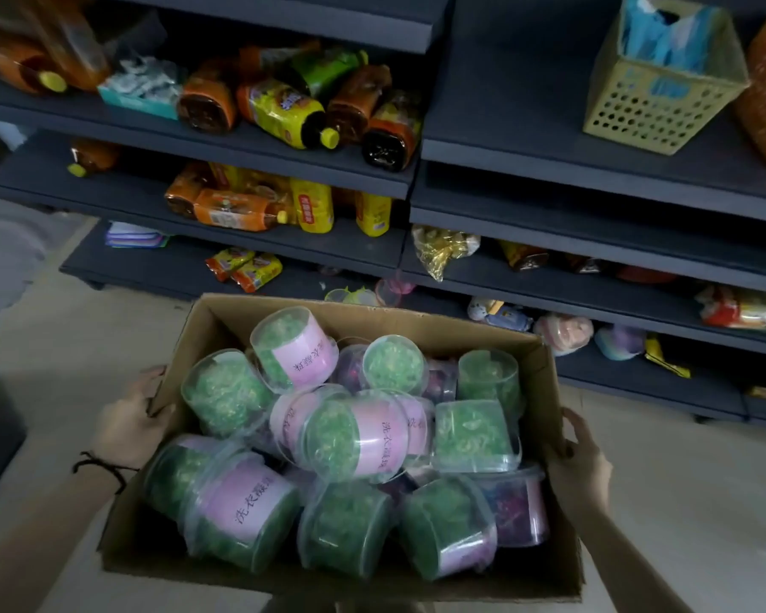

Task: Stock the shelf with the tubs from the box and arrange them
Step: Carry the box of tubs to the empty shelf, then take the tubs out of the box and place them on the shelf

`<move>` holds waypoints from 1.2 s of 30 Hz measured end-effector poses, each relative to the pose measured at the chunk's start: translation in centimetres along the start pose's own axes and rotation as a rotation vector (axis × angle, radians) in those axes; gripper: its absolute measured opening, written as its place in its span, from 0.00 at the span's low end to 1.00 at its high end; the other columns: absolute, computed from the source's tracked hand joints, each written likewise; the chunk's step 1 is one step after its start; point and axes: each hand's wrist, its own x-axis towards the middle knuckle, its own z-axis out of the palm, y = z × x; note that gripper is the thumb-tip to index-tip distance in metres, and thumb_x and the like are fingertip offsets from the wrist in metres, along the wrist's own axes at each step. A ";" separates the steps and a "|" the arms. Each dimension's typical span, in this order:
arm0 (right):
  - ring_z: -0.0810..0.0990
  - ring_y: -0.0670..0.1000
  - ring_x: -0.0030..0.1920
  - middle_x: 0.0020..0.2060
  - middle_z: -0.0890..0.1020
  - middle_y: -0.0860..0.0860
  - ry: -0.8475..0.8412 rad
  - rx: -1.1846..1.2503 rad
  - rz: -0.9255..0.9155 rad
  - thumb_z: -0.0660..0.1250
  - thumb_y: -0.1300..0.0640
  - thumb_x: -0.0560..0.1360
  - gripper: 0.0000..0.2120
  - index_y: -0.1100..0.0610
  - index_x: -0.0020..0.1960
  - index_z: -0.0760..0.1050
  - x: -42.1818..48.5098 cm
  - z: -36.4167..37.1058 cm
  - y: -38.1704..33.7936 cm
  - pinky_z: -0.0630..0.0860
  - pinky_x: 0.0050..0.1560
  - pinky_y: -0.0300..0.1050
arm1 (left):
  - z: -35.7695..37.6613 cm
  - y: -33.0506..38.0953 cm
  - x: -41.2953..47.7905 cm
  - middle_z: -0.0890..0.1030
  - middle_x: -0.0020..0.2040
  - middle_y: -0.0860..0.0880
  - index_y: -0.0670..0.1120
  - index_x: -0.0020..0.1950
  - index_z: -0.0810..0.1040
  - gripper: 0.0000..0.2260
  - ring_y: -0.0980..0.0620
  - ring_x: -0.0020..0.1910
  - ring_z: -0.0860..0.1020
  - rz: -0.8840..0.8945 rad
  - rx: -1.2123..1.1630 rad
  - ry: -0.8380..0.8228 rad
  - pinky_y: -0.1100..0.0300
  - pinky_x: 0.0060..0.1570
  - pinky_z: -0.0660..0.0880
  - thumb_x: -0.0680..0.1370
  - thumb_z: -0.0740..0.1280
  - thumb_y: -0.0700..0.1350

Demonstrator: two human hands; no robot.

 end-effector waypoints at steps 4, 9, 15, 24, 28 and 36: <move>0.80 0.57 0.41 0.43 0.85 0.58 0.032 -0.014 0.057 0.67 0.64 0.73 0.25 0.46 0.66 0.70 4.7 2.3 1.4 0.71 0.43 0.45 | 5.0 0.3 6.1 0.81 0.51 0.35 0.40 0.66 0.71 0.27 0.33 0.46 0.80 0.017 0.038 -0.063 0.43 0.48 0.76 0.69 0.63 0.49; 0.80 0.59 0.42 0.38 0.82 0.57 0.070 -0.041 0.118 0.66 0.66 0.73 0.24 0.48 0.66 0.71 9.4 5.6 3.6 0.69 0.42 0.45 | 11.1 2.0 12.5 0.82 0.43 0.33 0.39 0.66 0.70 0.23 0.32 0.44 0.80 0.026 0.072 -0.073 0.45 0.45 0.75 0.72 0.69 0.33; 0.76 0.56 0.38 0.35 0.79 0.56 0.104 -0.068 0.131 0.65 0.66 0.73 0.24 0.50 0.65 0.71 13.7 9.1 6.1 0.67 0.41 0.44 | 17.5 2.3 17.8 0.81 0.48 0.34 0.39 0.67 0.69 0.23 0.33 0.47 0.79 0.091 0.014 -0.083 0.52 0.43 0.72 0.73 0.67 0.31; 0.78 0.61 0.38 0.35 0.81 0.62 0.137 -0.061 0.135 0.64 0.68 0.72 0.25 0.47 0.63 0.71 19.4 12.6 8.7 0.72 0.41 0.49 | 23.8 3.5 23.4 0.79 0.54 0.34 0.37 0.68 0.70 0.22 0.34 0.52 0.78 0.178 0.046 -0.088 0.49 0.50 0.72 0.74 0.67 0.32; 0.78 0.61 0.40 0.36 0.81 0.61 0.157 -0.071 0.163 0.63 0.68 0.72 0.25 0.47 0.64 0.70 21.4 13.6 9.3 0.74 0.42 0.51 | 26.3 4.0 25.7 0.79 0.54 0.34 0.37 0.67 0.71 0.22 0.33 0.49 0.78 0.185 0.071 -0.092 0.47 0.47 0.73 0.73 0.68 0.33; 0.79 0.58 0.40 0.39 0.80 0.54 0.111 -0.103 0.141 0.63 0.66 0.74 0.26 0.47 0.68 0.65 22.6 14.1 10.0 0.76 0.43 0.52 | 28.5 3.9 27.1 0.81 0.48 0.33 0.41 0.69 0.68 0.22 0.33 0.49 0.78 0.054 0.078 -0.156 0.45 0.46 0.72 0.76 0.67 0.38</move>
